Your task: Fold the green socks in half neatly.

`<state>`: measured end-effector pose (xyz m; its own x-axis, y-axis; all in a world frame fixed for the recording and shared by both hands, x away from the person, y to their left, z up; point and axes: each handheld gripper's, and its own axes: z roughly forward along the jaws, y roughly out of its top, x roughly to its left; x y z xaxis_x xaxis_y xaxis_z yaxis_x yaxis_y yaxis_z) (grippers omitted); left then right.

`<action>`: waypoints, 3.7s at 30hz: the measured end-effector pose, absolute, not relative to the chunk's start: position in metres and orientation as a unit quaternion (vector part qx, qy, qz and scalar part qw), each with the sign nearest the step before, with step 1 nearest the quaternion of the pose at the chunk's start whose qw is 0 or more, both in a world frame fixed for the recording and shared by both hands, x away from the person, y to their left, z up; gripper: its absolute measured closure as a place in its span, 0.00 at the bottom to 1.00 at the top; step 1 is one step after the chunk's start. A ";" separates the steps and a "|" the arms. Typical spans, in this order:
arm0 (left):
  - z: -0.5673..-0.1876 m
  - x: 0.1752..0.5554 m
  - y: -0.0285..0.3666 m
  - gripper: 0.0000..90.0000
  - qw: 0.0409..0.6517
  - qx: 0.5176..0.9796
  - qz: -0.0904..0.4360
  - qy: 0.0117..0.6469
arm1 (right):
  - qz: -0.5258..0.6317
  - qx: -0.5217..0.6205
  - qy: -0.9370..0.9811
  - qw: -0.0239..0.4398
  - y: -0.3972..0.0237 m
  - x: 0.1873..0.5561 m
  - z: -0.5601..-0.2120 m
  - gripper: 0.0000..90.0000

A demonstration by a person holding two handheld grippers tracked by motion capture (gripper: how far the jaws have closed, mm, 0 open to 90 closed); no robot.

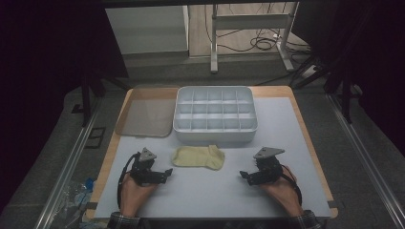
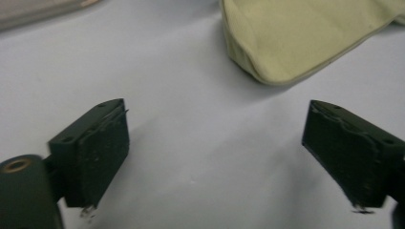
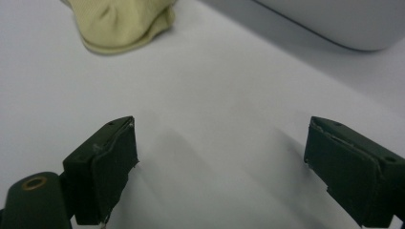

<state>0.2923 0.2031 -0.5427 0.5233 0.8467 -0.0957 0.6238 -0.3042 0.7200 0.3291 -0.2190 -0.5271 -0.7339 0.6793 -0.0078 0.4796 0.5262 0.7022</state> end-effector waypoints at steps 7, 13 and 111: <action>-0.536 0.295 0.209 0.28 0.375 0.790 0.151 0.461 | 0.365 0.343 0.856 0.130 -0.216 0.333 -0.522 0.19; -0.532 0.304 0.206 0.40 0.387 0.791 0.147 0.450 | 0.372 0.327 0.860 0.122 -0.207 0.340 -0.517 0.34; -0.539 0.299 0.121 0.77 0.391 0.834 0.060 0.386 | 0.377 0.306 0.873 0.047 -0.206 0.307 -0.514 0.78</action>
<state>0.2986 0.1211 -0.5394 0.6953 0.6902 -0.2005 0.5959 -0.3976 0.6978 0.3072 -0.2063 -0.5138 -0.8079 0.5702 0.1487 0.4992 0.5282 0.6869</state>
